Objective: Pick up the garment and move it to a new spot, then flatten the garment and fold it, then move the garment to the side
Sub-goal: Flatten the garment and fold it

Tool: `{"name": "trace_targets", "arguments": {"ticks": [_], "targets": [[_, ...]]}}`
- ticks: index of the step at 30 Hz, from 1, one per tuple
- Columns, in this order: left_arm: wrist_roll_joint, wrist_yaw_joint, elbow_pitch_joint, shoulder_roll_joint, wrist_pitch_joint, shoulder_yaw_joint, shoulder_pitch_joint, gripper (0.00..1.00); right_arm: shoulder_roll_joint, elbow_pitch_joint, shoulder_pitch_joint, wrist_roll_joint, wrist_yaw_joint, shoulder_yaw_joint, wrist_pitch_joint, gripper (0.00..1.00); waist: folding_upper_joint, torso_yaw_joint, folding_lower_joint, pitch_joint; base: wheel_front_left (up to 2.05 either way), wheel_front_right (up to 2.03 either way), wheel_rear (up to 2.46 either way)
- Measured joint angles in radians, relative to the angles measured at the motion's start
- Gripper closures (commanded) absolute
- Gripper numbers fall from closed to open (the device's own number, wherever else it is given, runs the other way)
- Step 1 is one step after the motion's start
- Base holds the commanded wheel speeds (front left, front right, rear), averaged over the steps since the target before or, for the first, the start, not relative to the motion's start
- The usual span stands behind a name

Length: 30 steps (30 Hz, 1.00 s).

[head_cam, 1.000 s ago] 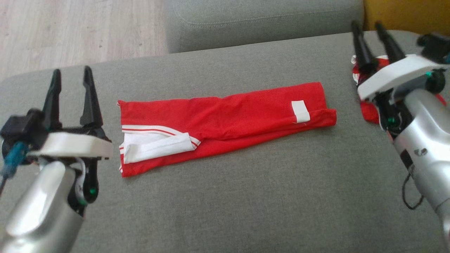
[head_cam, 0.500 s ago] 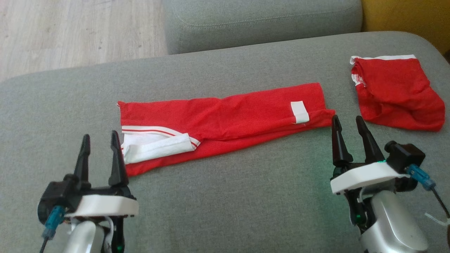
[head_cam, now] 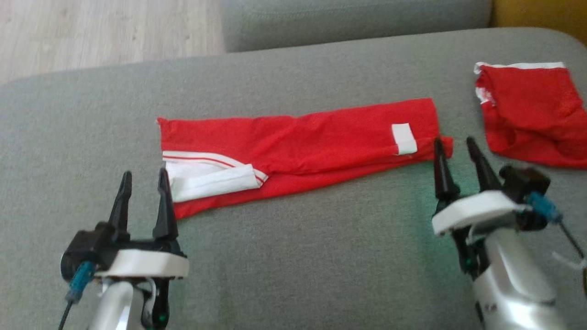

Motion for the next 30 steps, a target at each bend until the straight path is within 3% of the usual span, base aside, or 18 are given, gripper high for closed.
{"name": "trace_targets", "arguments": {"ticks": [10,21,22,23,30], "targets": [[0.034,-0.04,0.026,-0.034,0.0,0.001,-0.082,0.0,0.0,0.33,-0.264,-0.123,0.0,-0.276,0.099,0.0,0.0,0.074,0.0002,0.082,0.0,0.0,0.0],[0.05,-0.053,0.034,-0.051,0.0,0.014,-0.101,0.0,-0.002,0.553,-0.351,-0.295,0.0,-0.421,0.123,0.0,0.0,0.12,0.0,0.116,0.0,0.0,0.0],[0.051,-0.057,0.034,-0.051,0.0,0.018,-0.102,0.0,-0.002,0.565,-0.359,-0.3,0.0,-0.421,0.121,0.31,0.0,0.119,0.0,0.117,0.0,0.0,0.0],[0.054,-0.06,0.034,-0.052,0.0,0.021,-0.104,0.0,-0.003,0.575,-0.366,-0.303,0.0,-0.421,0.117,1.0,0.0,0.118,0.0,0.117,0.0,0.0,0.0],[0.066,-0.061,0.04,-0.055,0.0,0.032,-0.105,0.0,0.0,0.618,-0.376,-0.316,0.0,-0.409,0.046,1.0,0.0,0.098,0.0,0.103,0.0,0.0,0.0]]}}
